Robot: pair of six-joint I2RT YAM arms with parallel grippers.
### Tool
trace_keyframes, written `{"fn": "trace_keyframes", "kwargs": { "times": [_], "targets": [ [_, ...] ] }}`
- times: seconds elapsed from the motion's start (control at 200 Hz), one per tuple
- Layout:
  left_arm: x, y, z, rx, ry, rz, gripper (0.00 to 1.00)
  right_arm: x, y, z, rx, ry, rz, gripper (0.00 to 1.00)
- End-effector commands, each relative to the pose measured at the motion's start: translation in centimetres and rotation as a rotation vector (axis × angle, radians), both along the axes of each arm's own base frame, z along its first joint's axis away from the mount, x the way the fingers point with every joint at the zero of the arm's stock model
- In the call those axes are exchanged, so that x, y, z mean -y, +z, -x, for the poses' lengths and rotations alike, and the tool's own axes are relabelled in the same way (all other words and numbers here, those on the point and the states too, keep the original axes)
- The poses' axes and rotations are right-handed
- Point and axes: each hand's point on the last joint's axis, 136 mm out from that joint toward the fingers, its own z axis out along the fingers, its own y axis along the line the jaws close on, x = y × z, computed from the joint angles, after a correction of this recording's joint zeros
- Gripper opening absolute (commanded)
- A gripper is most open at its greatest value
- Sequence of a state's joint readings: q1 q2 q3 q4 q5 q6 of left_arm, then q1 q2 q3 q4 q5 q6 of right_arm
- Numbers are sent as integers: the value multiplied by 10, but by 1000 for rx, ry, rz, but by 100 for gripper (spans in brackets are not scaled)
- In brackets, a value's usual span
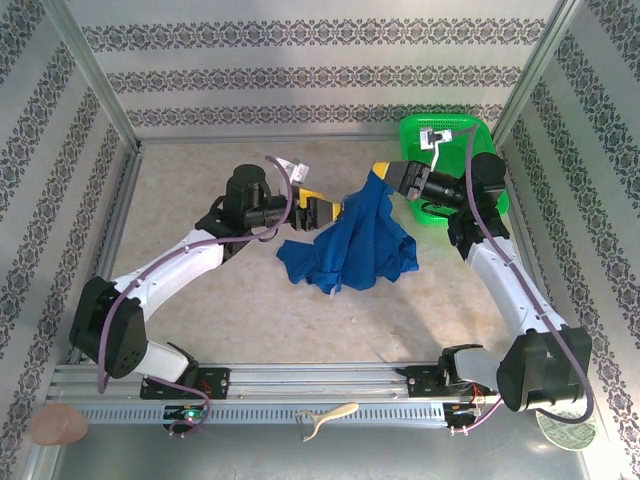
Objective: Fold the inside-out t-shirt
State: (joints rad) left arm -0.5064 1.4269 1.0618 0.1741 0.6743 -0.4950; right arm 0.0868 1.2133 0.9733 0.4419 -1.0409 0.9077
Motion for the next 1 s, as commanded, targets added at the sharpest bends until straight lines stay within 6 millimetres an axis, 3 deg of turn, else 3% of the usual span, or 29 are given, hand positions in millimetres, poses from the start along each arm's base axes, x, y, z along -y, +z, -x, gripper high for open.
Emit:
{"fn": "trace_keyframes", "kwargs": {
  "times": [0.0,0.115,0.215,0.335,0.475,0.854,0.994],
  "targets": [
    [-46,-37,-7,-188,262,-126,82,32,18,-17,55,-245,14,0],
    [-60,-91,21,-440,333,-162,81,47,25,-16,67,-347,30,0],
    [-49,-131,48,-569,340,-153,80,45,29,-14,66,-339,22,0],
    [-37,-161,58,-629,391,-180,80,45,26,-13,56,-339,19,0],
    [-23,-177,54,-700,442,-155,81,44,24,-10,56,-341,20,0],
    [25,-188,37,-800,493,-41,81,34,24,-3,65,-321,24,0],
    [33,-198,29,-796,533,-55,82,28,24,-3,67,-305,25,0]
  ]
}}
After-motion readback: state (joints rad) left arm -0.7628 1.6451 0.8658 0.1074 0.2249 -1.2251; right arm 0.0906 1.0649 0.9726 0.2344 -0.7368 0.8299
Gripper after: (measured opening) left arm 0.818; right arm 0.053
